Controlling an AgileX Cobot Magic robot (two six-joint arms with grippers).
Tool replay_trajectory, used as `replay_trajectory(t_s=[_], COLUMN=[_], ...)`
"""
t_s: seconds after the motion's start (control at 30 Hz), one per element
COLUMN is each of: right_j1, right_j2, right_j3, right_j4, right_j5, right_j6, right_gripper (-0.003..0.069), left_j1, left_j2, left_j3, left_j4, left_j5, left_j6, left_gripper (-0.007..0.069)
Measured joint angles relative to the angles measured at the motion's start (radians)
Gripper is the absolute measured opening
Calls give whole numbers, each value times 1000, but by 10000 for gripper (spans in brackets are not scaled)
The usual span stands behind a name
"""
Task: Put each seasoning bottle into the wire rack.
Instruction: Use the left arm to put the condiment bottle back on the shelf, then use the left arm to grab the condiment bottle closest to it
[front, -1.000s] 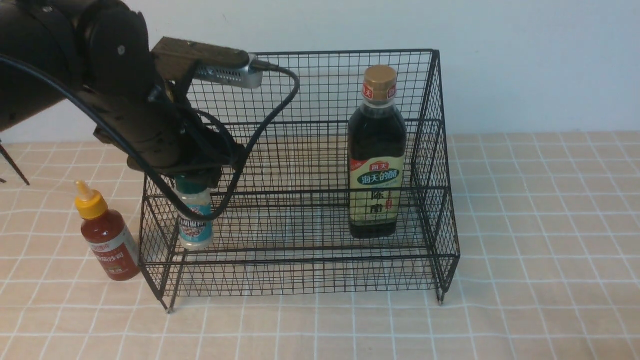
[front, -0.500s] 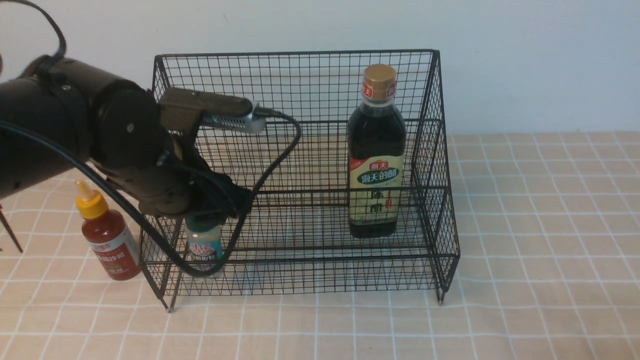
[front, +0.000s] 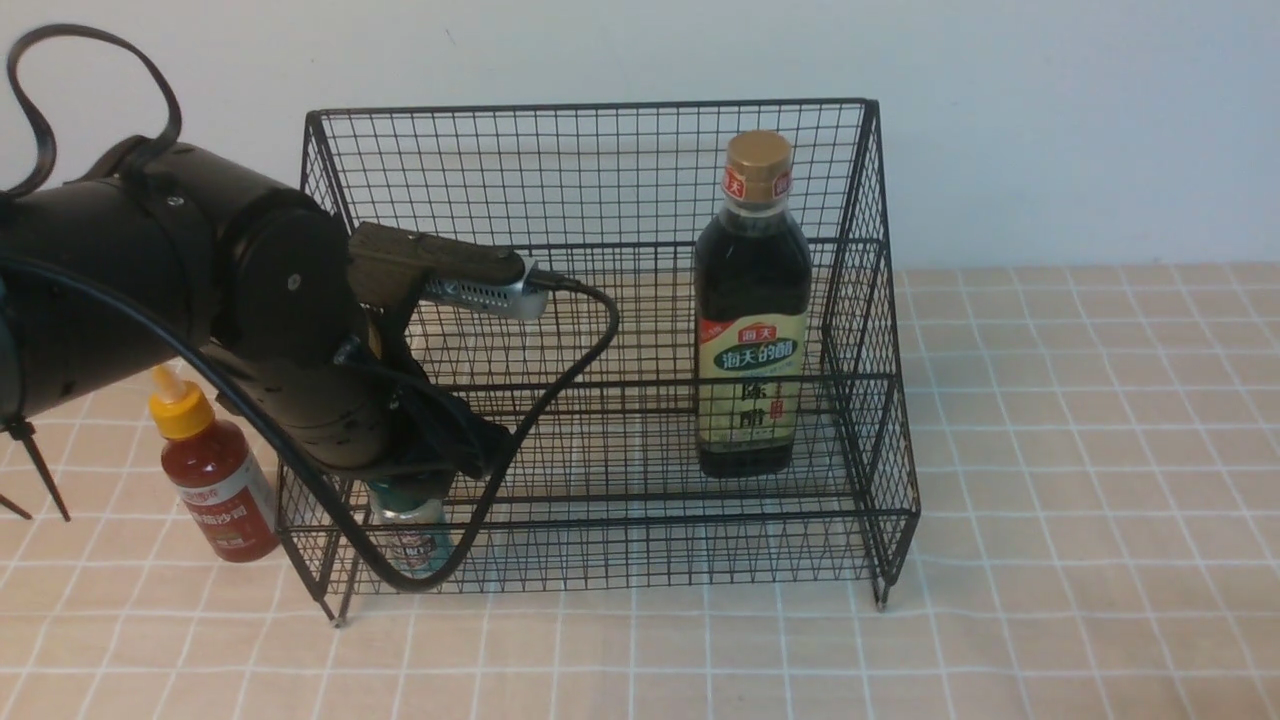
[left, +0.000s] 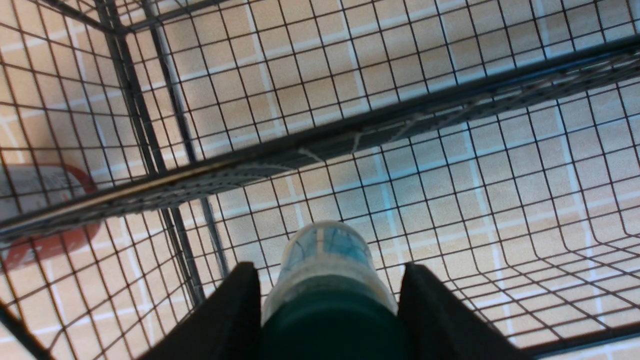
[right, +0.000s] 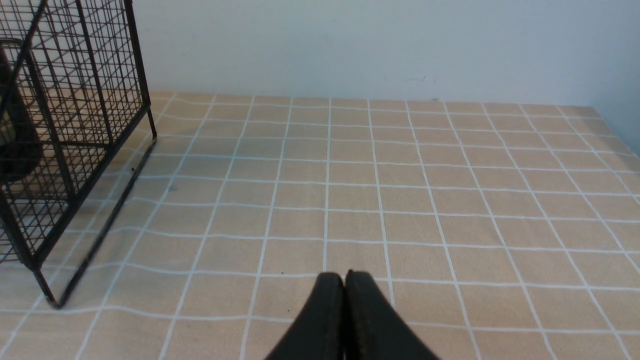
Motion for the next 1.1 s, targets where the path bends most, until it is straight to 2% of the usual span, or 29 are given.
replay_trajectory(t_s=[0.27, 0.5, 0.63, 0.8, 0.97, 1.03, 1.1], right_j1=[0, 0, 0, 0, 0, 0, 0], right_j2=[0, 0, 0, 0, 0, 0, 0], right_j3=[0, 0, 0, 0, 0, 0, 0], right_j4=[0, 0, 0, 0, 0, 0, 0], right_j5=[0, 0, 0, 0, 0, 0, 0], right_j6=[0, 0, 0, 0, 0, 0, 0], right_gripper=[-13, -13, -13, -13, -13, -13, -13], left_j1=[0, -1, -1, -2, -2, -2, 1], left_j2=[0, 0, 0, 0, 0, 0, 0], left_j3=[0, 0, 0, -7, -127, -228, -309], left_j4=[0, -3, -3, -3, 14, 30, 60], left_j5=[-7, 3, 4, 14, 136, 243, 331], left_j6=[-1, -7, -8, -8, -8, -7, 6], left_gripper=[330, 469, 499, 501, 501, 481, 409])
